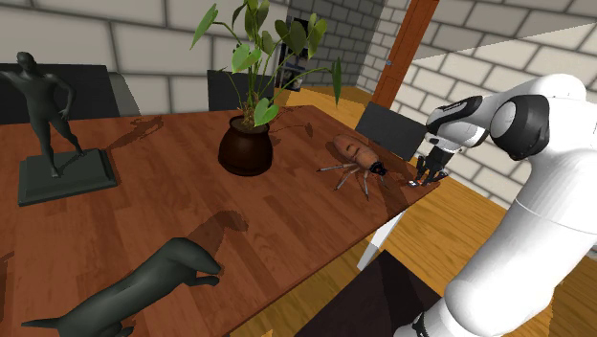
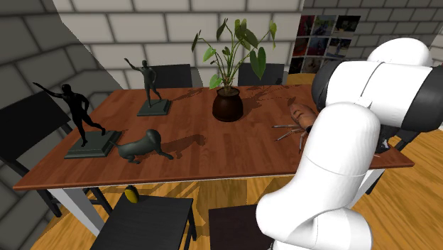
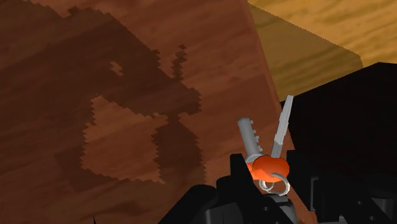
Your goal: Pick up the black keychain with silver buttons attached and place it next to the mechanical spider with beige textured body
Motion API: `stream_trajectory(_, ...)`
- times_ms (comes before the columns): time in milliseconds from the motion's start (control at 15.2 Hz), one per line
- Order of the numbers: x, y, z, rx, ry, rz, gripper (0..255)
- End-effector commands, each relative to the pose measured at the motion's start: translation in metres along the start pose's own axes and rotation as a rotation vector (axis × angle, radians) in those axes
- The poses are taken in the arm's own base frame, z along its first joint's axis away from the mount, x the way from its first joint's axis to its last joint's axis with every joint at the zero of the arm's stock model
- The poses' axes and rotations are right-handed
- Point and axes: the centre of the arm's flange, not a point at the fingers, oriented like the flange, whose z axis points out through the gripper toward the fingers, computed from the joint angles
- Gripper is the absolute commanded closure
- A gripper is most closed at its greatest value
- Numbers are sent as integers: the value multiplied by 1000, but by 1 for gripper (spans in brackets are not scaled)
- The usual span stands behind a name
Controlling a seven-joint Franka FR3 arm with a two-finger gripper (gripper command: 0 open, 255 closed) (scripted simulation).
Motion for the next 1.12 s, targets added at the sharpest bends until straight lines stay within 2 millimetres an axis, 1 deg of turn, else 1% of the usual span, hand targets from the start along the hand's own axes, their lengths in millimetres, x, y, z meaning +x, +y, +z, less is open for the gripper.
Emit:
stream_trajectory(0,-2,0,10,0,0,0,255)
stream_trajectory(396,-4,-1,40,0,0,0,255)
stream_trajectory(858,-4,-1,40,0,0,0,255)
stream_trajectory(924,-4,-1,40,0,0,0,0)
stream_trajectory(1056,-4,-1,40,0,0,0,0)
